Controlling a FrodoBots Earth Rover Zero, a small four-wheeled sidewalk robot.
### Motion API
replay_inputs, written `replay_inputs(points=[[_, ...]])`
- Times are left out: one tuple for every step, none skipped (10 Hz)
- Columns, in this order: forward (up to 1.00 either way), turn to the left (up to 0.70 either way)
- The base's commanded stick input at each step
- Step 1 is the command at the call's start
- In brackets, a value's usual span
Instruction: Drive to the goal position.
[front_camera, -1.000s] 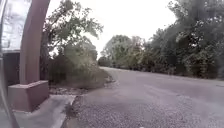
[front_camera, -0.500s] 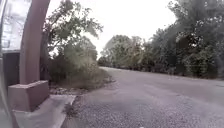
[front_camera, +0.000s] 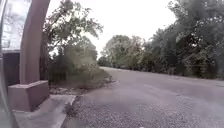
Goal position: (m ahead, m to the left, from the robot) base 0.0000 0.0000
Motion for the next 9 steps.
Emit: replay_inputs(points=[[0.05,0.00],[0.05,0.00],[0.05,0.00],[0.05,0.00],[0.05,0.00],[0.05,0.00],[0.05,0.00],[0.05,0.00],[0.04,0.00]])
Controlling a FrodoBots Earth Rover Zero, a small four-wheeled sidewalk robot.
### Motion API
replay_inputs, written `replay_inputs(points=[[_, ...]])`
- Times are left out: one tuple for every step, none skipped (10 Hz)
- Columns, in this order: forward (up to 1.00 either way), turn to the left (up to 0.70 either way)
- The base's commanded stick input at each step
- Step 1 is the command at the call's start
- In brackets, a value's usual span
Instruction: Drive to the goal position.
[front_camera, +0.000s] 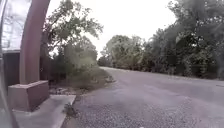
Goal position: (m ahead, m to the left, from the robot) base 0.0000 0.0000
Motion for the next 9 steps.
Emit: replay_inputs(points=[[0.04,0.00],[0.04,0.00],[0.05,0.00],[0.05,0.00],[0.05,0.00],[0.05,0.00],[0.05,0.00],[0.04,0.00],[0.04,0.00]])
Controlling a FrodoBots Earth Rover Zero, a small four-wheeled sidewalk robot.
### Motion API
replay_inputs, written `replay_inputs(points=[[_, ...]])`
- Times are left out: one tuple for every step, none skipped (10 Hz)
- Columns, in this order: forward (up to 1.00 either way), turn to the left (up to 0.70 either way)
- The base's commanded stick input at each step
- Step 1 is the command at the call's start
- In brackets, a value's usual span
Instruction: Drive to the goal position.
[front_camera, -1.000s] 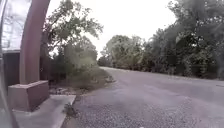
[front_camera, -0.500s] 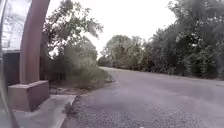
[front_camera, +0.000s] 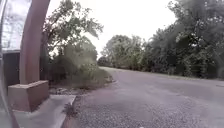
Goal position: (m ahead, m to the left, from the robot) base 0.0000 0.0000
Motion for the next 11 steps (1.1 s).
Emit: replay_inputs(points=[[0.04,0.00],[0.04,0.00],[0.05,0.00],[0.05,0.00],[0.05,0.00],[0.05,0.00],[0.05,0.00],[0.05,0.00],[0.05,0.00],[0.05,0.00],[0.05,0.00]])
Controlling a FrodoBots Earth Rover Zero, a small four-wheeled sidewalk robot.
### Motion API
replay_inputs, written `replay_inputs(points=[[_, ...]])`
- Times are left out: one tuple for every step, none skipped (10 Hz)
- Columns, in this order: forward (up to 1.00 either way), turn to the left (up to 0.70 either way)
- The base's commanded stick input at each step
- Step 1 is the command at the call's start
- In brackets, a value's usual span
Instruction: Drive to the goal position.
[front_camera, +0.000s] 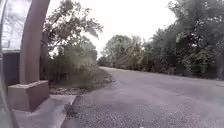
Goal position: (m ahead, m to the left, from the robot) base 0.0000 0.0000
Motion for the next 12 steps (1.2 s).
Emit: replay_inputs(points=[[0.05,0.00],[0.05,0.00],[0.05,0.00],[0.05,0.00],[0.05,0.00],[0.05,0.00],[0.05,0.00],[0.05,0.00],[0.05,0.00],[0.05,0.00],[0.04,0.00],[0.04,0.00]])
